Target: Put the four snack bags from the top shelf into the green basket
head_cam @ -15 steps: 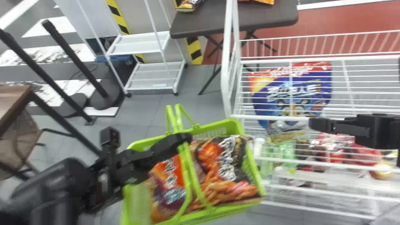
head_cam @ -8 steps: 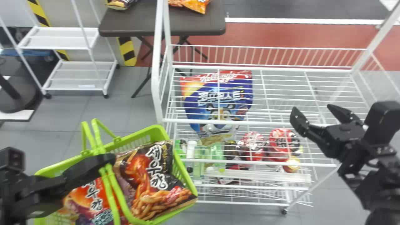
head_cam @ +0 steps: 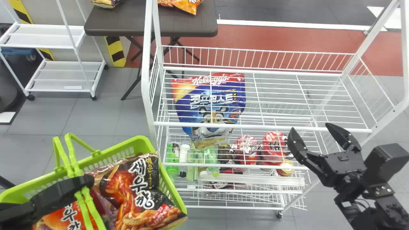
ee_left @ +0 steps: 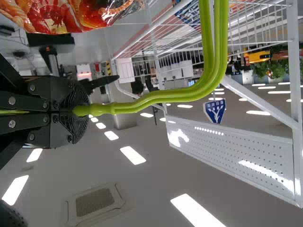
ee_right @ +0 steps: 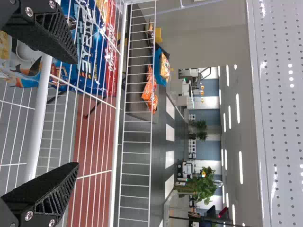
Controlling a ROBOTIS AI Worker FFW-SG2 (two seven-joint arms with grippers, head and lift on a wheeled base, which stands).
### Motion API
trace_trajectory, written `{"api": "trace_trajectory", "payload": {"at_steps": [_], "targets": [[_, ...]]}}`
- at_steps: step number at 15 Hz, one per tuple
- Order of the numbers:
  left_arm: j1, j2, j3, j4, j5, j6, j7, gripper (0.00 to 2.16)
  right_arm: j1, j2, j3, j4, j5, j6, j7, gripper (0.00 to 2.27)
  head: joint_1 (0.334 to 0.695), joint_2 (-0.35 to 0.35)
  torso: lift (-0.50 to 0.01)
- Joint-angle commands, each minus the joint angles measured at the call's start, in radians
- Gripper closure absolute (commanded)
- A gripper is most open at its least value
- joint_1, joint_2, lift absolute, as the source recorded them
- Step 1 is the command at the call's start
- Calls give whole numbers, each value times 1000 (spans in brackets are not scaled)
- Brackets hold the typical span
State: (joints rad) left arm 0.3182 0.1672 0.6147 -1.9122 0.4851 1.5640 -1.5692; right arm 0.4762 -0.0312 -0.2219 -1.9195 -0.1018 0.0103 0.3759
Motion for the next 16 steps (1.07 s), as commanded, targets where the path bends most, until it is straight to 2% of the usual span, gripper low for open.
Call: {"api": "trace_trajectory", "payload": {"at_steps": [1, 16], "targets": [[18, 0, 10, -25, 12, 7, -11, 2148, 19, 2, 1, -13, -1, -8, 0, 43, 695, -59, 0], [16, -3, 5, -27, 12, 7, -11, 2148, 35, 10, 6, -18, -1, 10, -17, 56, 695, -58, 0]]}}
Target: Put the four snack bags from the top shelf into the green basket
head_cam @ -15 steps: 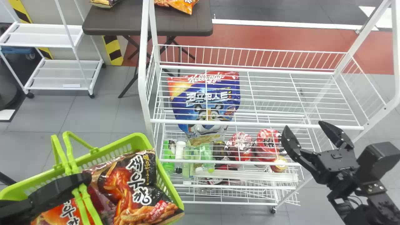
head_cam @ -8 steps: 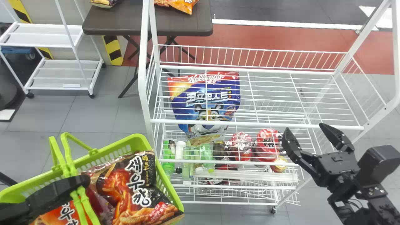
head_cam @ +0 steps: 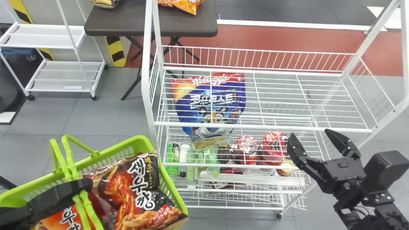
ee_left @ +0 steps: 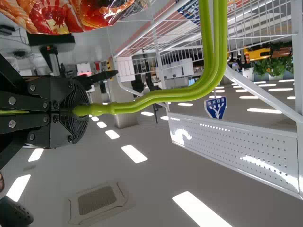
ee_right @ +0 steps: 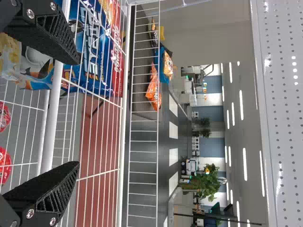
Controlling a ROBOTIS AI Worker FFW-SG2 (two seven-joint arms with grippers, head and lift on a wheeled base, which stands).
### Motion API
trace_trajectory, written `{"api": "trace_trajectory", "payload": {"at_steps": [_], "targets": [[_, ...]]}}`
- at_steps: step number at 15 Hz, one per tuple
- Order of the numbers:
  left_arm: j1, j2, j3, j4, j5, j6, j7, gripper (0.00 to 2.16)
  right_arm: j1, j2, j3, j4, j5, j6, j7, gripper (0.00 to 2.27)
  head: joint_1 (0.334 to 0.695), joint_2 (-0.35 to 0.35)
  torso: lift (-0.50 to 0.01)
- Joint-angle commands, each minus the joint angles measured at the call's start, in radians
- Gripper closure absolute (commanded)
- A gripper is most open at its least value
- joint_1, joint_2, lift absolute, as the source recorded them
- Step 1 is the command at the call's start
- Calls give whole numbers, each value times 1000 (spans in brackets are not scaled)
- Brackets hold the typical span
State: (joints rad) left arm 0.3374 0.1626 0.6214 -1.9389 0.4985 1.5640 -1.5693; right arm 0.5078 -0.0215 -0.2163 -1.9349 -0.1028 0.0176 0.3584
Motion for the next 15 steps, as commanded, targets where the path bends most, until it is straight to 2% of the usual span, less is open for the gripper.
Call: {"api": "trace_trajectory", "payload": {"at_steps": [1, 15], "targets": [[-6, 2, 0, 0, -1, 7, -11, 2148, 3, 2, 2, -4, 0, 3, 1, 56, 695, -60, 0], [-32, 2, -23, 8, -24, 7, -11, 2148, -2, 2, 6, -1, -8, 3, -1, 66, 695, -59, 0]]}}
